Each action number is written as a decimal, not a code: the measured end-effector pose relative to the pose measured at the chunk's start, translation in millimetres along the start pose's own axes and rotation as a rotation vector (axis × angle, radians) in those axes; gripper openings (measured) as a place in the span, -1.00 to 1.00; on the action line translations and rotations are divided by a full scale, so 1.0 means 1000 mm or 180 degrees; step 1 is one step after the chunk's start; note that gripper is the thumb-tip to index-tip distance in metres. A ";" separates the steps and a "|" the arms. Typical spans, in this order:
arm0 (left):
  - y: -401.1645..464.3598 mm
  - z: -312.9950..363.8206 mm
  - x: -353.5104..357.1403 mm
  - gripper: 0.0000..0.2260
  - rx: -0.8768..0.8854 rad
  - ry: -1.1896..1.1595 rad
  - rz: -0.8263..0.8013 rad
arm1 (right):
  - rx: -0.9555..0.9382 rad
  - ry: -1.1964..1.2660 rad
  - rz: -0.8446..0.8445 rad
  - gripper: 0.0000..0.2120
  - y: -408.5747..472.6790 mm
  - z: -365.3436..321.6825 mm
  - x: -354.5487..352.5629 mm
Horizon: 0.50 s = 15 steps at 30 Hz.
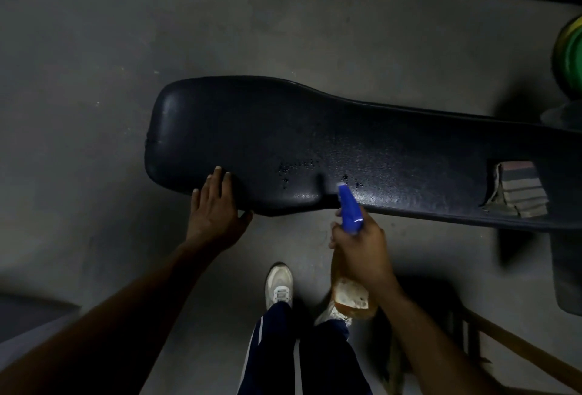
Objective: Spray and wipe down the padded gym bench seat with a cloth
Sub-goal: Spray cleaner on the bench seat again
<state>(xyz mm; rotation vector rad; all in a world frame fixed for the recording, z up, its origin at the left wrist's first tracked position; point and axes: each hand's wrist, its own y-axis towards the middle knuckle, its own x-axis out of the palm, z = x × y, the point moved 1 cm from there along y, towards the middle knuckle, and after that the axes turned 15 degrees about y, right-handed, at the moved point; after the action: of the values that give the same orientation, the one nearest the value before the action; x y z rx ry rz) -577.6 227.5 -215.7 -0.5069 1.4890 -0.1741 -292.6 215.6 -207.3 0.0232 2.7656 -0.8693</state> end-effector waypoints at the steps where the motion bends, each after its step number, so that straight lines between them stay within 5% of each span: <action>1: 0.000 -0.002 0.000 -0.16 0.0010 0.0019 -0.0021 | -0.0057 0.0050 0.0034 -0.83 0.003 -0.003 -0.001; 15: -0.005 -0.019 -0.007 -0.14 -0.0243 0.0135 -0.0191 | -0.0562 -0.0509 -0.0939 -0.62 0.018 -0.068 0.086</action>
<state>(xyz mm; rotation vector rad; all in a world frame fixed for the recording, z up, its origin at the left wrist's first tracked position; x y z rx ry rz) -596.1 221.7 -207.8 -0.6131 1.5269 -0.1766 -389.4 264.3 -183.7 -0.4748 2.7208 -0.6532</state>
